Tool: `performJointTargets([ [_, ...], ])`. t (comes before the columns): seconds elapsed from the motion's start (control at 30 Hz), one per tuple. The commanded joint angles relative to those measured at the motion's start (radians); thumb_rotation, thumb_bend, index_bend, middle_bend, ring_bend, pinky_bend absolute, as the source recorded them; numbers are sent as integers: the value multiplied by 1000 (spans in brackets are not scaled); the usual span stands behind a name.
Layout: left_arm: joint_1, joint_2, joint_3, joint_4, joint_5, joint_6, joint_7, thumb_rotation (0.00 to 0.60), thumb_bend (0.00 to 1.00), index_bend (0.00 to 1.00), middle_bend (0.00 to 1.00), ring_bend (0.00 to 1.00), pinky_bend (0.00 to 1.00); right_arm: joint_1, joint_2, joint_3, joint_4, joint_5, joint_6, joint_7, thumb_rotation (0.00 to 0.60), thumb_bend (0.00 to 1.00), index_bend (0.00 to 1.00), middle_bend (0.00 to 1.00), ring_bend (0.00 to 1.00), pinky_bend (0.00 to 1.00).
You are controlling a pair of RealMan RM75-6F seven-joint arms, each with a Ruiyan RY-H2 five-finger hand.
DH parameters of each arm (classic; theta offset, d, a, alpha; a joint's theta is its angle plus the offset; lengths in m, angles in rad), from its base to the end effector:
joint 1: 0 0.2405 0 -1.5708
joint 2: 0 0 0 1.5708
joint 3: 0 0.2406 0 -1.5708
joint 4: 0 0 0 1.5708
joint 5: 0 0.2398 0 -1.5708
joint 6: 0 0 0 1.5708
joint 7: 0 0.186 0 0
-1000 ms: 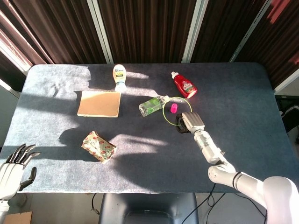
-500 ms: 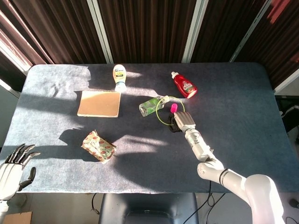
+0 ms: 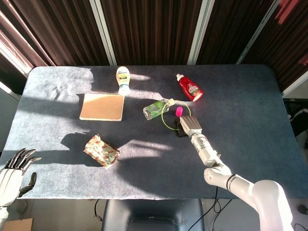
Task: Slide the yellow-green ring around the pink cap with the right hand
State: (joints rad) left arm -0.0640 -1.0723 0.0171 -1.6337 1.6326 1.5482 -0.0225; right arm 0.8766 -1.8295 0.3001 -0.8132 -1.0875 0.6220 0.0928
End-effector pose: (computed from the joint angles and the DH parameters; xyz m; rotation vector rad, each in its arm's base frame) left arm -0.2931 0.2006 0.1267 -1.4874 -0.8679 -0.9547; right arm -0.1761 -0.4701 -0.1021 1.6748 -1.3022 0.8816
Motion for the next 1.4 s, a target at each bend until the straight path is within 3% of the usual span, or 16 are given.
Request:
performJointTargets([
  [0.03,0,0,0,0,-1,0,1,600,532,268,136,72,244,-6,8,-4,-10,-10,9,6,600,573,753,962,1000,1000],
  [0.27,-1,-1,1,-3,0,-4,8,600,532,268,136,71,244,-23,31,-19,-44,-34,34,8,600,561,726,962,1000,1000],
  [0.43,-1,0,1,-3,0,-5,10,600,532,268,137,72,244,-31,46,-24,-67,-40,44,3,600,475,677,962,1000,1000],
  [0.93,-6,1,4,-6,2,-15,15,600,533,268,136,72,245,-65,125,-40,-189,-25,82,-68,600,471,622,962,1000,1000],
  [1.2,-7,1,3,-7,-2,-18,16,600,533,268,137,71,244,-135,260,-66,-395,-62,192,-113,600,432,569,962,1000,1000],
  [1.4,-5,-1,0,-5,-7,-14,16,600,532,268,136,72,244,-263,421,-124,-622,-183,414,-156,600,428,561,960,1000,989],
])
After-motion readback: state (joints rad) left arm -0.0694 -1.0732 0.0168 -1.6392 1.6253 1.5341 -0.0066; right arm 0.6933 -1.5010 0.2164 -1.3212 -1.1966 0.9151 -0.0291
